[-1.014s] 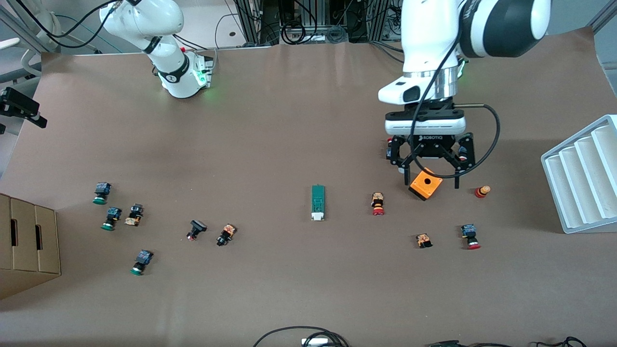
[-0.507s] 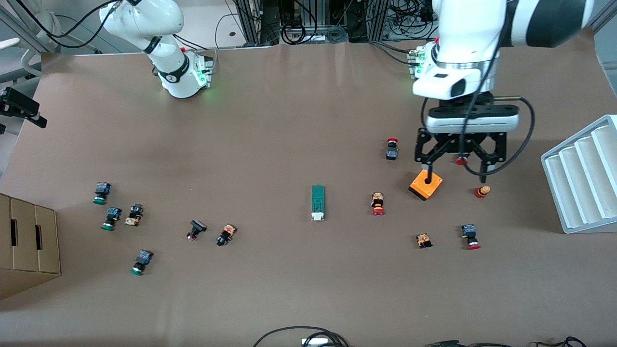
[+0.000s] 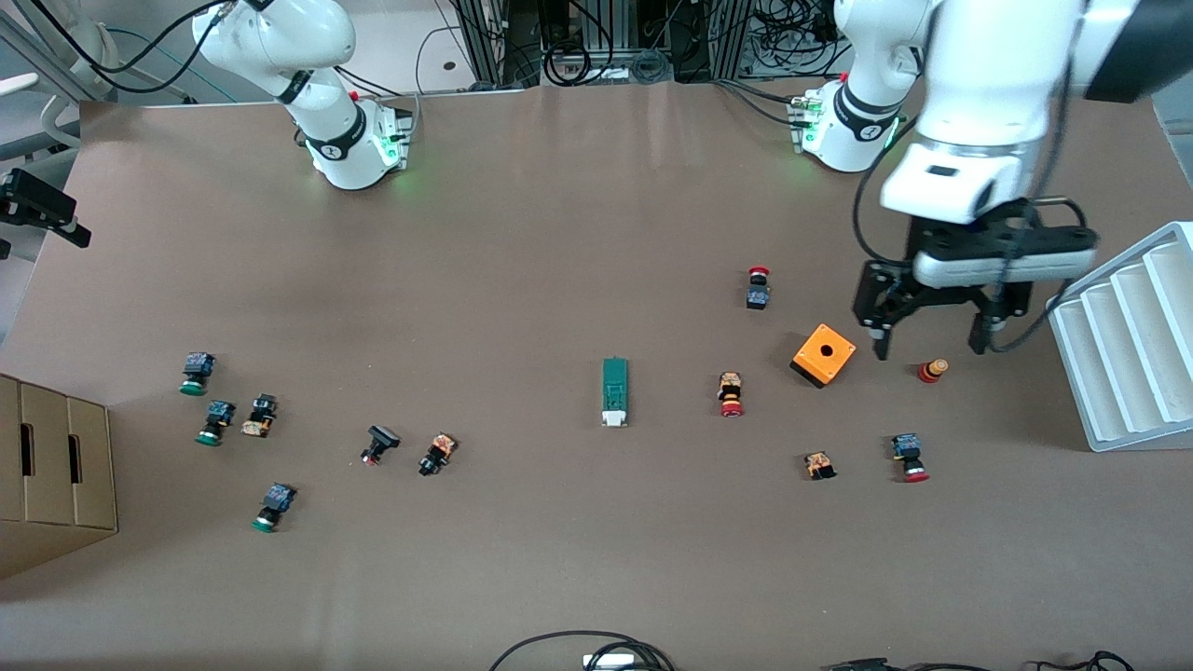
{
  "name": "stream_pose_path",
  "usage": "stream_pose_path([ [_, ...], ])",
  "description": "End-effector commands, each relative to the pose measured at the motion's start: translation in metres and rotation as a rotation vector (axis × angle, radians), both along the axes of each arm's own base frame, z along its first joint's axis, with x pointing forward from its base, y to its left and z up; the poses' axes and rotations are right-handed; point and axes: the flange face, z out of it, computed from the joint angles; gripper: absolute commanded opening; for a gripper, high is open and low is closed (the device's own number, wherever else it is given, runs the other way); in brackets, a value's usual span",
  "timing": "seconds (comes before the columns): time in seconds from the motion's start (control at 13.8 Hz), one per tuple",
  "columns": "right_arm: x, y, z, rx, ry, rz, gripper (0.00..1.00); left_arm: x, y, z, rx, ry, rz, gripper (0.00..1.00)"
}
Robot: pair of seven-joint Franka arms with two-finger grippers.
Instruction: Close load switch with both arms
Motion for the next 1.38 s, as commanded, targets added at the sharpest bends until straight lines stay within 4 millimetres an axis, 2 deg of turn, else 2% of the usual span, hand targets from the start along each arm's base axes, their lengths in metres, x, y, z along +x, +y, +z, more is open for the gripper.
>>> stream_pose_path([
  [0.0, -0.003, -0.001, 0.006, -0.019, -0.008, 0.008, 1.0, -0.005, 0.024, 0.013, -0.032, 0.061, 0.059, 1.0],
  [0.14, -0.003, -0.001, 0.006, -0.02, -0.008, 0.008, 1.0, -0.009, 0.032, 0.029, -0.067, 0.141, 0.103, 1.0],
  [0.22, -0.003, -0.001, 0.006, -0.019, -0.008, 0.008, 1.0, -0.01, 0.046, 0.036, -0.104, 0.182, 0.141, 1.0],
  [0.43, -0.003, 0.0, 0.006, -0.019, -0.006, 0.008, 1.0, -0.014, 0.064, 0.045, -0.2, 0.277, 0.194, 1.0],
  [0.51, -0.003, 0.0, 0.006, -0.019, -0.006, 0.01, 1.0, -0.012, 0.077, 0.048, -0.225, 0.302, 0.225, 1.0],
  [0.65, -0.004, 0.004, 0.007, -0.018, 0.004, 0.016, 1.0, -0.009, 0.107, 0.041, -0.249, 0.351, 0.28, 1.0],
  [0.8, -0.006, 0.002, 0.008, -0.017, 0.003, 0.013, 1.0, -0.004, 0.109, 0.023, -0.242, 0.413, 0.287, 1.0],
  [1.01, -0.007, 0.002, 0.008, -0.017, 0.009, 0.014, 1.0, 0.012, 0.103, -0.005, -0.246, 0.475, 0.267, 1.0],
  [1.16, -0.008, 0.003, 0.008, -0.015, 0.012, 0.015, 1.0, 0.02, 0.106, -0.012, -0.247, 0.484, 0.254, 1.0],
  [1.3, -0.011, 0.007, 0.008, -0.012, 0.029, 0.023, 1.0, 0.02, 0.111, -0.006, -0.26, 0.47, 0.267, 1.0],
])
